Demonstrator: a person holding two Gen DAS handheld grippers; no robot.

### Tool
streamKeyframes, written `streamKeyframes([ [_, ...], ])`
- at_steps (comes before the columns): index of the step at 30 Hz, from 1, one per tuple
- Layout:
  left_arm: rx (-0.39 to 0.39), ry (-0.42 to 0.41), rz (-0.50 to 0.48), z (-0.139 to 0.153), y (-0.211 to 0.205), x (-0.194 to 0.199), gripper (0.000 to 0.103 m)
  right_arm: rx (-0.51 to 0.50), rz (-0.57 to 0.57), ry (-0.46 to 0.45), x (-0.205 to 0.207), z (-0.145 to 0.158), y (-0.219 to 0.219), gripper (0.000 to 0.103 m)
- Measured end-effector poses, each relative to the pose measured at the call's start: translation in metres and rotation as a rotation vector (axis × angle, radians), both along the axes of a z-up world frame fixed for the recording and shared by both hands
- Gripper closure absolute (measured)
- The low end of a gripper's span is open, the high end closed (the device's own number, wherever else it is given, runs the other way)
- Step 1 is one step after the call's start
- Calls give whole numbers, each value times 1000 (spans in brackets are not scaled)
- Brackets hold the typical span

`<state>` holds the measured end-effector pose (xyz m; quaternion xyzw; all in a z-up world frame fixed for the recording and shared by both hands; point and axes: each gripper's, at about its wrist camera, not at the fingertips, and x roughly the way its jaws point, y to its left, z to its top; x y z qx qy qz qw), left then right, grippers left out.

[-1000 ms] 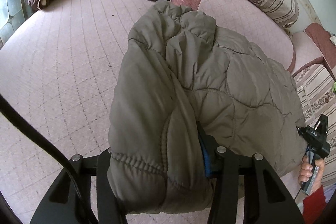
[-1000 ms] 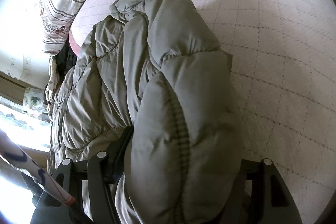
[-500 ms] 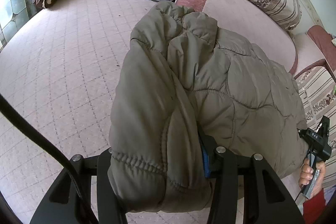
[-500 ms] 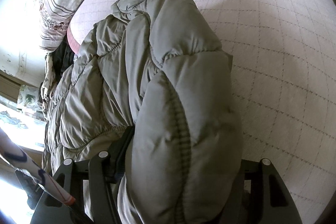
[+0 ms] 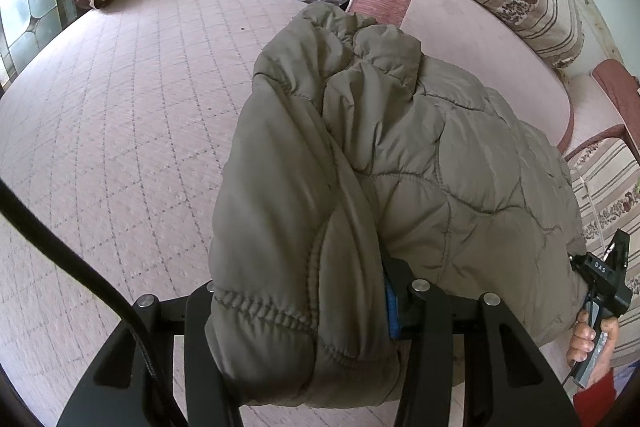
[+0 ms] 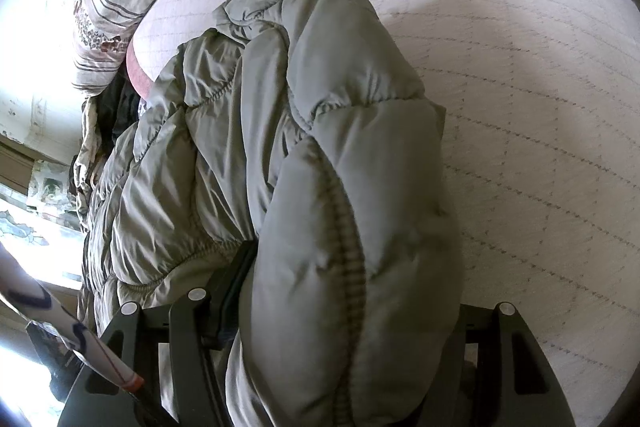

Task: Fold large clothes
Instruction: 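Hold the coat edge with both grippers and roll it over the bundle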

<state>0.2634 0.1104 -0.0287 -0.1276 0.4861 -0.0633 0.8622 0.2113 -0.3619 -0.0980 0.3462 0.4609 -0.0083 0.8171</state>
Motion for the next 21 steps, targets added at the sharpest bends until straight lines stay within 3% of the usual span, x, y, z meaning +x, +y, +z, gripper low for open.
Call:
streamKeyframes([
  [10,-4,8,5,-2,0,0,55,4,-2,-1,-5,-3,-8,37],
  [21,8,3,9,-1,4,-19,56,-9,19,1,-16,5,-4,44],
])
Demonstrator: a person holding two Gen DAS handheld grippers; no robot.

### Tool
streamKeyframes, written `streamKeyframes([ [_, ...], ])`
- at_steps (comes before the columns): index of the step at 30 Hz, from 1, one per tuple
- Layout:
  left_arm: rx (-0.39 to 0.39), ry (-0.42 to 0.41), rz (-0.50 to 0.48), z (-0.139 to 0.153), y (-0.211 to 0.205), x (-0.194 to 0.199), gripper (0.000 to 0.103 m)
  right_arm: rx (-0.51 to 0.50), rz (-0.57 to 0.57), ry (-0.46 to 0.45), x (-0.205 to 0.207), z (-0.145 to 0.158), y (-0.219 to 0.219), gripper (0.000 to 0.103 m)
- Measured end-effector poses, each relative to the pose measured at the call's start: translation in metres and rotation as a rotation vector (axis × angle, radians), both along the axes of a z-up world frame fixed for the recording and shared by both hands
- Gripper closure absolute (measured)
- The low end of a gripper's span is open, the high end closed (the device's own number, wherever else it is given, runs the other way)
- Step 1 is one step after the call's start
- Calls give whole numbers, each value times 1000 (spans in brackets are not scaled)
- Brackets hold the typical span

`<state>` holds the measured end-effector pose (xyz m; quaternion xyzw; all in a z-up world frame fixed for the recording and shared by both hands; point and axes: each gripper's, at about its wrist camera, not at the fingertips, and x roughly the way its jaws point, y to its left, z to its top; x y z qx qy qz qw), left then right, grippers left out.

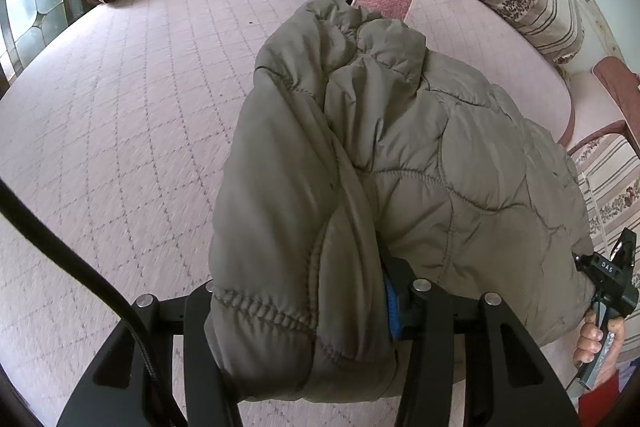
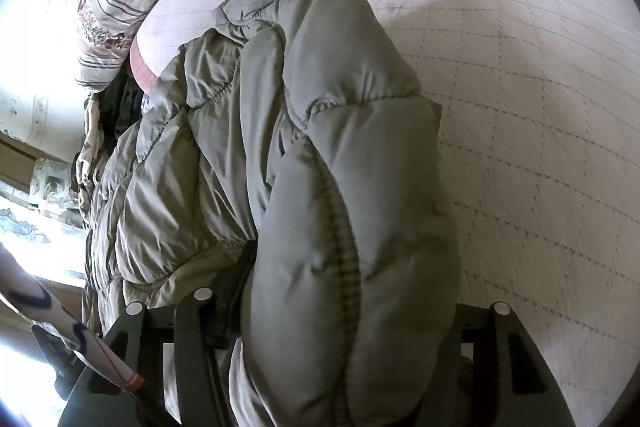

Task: Fold large clothes
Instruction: 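Hold the coat edge with both grippers and roll it over the bundle, then open both grippers and lower the folded coat onto the bed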

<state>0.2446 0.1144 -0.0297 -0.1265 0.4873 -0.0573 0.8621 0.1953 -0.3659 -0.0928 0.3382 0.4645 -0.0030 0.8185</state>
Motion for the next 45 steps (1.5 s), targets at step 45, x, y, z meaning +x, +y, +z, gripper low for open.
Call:
streamKeyframes([
  [45,135,-209,170,68,53,-55,33,-569,37,-141,-56,106,127,17],
])
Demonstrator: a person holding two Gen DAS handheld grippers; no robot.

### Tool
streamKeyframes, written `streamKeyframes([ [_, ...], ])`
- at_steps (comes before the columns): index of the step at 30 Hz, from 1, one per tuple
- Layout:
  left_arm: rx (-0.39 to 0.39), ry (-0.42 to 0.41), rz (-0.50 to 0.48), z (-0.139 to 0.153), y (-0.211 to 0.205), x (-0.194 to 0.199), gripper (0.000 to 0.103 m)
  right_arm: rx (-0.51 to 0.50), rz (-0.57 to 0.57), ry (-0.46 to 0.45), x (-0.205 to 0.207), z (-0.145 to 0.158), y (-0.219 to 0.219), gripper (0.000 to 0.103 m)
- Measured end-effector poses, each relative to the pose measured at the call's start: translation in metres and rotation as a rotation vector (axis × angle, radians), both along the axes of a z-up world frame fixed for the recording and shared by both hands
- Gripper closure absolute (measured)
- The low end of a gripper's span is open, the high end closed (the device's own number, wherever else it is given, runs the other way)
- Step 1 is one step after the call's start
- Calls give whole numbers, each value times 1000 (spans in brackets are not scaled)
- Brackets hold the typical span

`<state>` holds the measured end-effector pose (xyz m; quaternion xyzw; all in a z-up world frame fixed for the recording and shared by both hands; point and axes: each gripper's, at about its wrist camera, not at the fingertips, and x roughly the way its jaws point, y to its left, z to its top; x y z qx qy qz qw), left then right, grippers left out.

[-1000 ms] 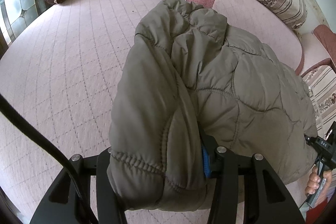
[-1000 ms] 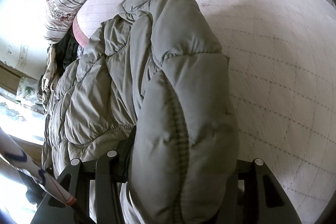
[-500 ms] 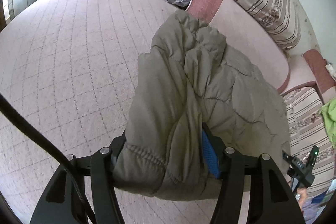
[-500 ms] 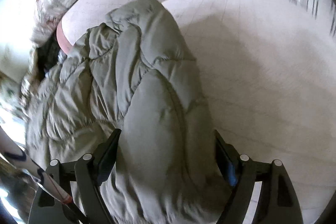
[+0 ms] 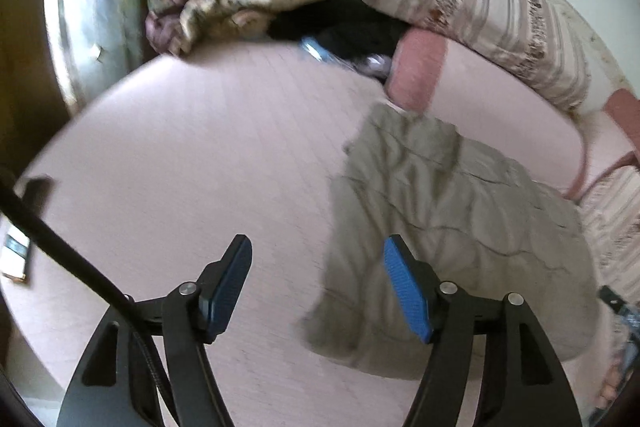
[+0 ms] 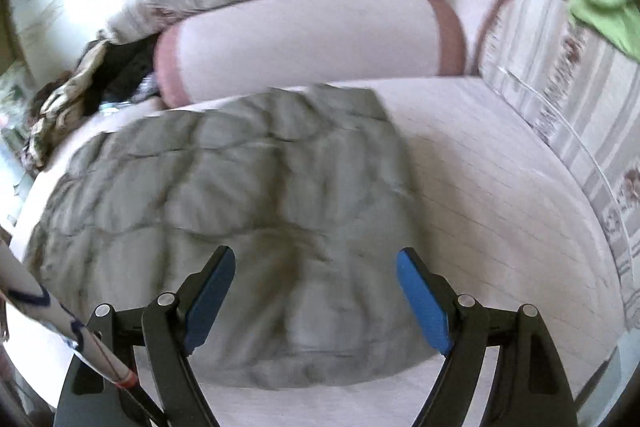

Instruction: Fold large clothes

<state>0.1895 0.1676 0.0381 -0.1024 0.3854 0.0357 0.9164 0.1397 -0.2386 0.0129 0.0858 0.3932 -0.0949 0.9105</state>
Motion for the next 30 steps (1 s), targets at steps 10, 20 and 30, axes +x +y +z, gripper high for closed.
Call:
streamKeyframes([
  [10,93,-88,100,11,13,-12,23,-16,165,-23,-27,-29,114,17],
  [20,28,-56,-13,2,-6,-22,23,-91,175,43,-67,-74,122,18],
  [30,154,18,-40,-32,-52,-26,23,-61,76,-84,-79,-49,100,18],
])
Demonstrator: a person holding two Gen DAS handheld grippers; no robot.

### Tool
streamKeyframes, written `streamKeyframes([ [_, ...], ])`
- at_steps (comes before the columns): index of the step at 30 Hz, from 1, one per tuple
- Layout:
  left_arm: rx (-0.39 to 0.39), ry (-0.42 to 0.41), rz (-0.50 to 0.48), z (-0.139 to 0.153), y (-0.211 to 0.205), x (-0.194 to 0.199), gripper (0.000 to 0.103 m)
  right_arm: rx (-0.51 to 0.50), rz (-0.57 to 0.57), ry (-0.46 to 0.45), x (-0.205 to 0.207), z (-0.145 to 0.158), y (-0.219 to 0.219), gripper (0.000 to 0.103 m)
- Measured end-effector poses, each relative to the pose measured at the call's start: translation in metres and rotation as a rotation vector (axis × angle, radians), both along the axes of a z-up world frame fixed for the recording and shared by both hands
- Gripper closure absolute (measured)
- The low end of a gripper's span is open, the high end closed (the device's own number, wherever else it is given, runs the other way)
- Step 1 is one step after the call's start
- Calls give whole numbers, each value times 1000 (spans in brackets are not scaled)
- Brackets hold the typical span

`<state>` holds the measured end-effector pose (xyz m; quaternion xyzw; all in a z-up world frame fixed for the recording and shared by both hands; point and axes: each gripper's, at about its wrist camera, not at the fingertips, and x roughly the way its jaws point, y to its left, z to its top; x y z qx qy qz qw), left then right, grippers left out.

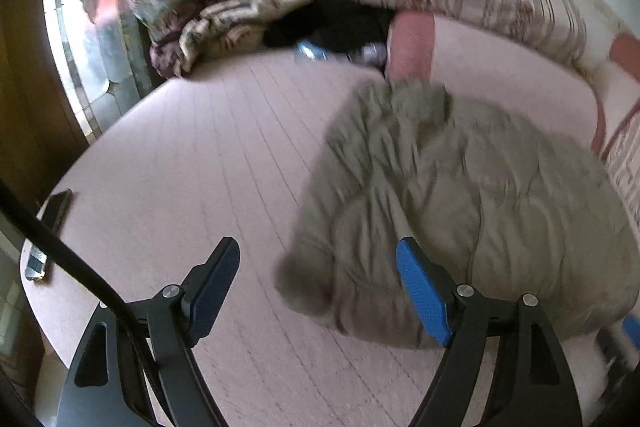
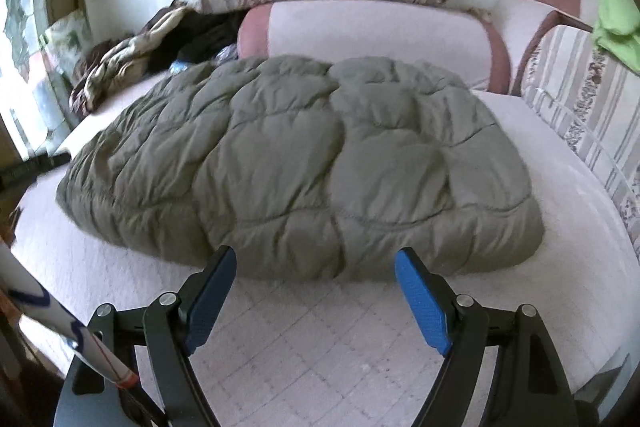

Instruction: Fold large clothes

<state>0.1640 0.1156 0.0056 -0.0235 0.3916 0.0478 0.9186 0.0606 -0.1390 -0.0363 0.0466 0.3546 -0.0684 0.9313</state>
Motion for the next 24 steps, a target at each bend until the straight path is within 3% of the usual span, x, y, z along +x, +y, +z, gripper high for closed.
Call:
streamKeyframes([
  [3,16,43,0,-16,-10,5,23,2,-36,-6,16,-3,-13,18],
  [5,43,39,7,-20,-15,6,22,18,-54,40,35,-16,-24,18],
  [8,76,26,13,-23,-19,8,14,66,-61,69,48,-28,-32,16],
  [11,75,36,32,-31,-18,12,6,44,-55,60,49,-29,-27,13],
  [15,-36,90,70,-43,-5,20,2,24,-36,51,47,-31,-25,12],
  [21,-295,165,70,-59,23,33,0,14,-27,49,48,-34,-24,10],
  [24,-351,172,54,-63,29,35,0,9,-21,47,46,-33,-23,10],
])
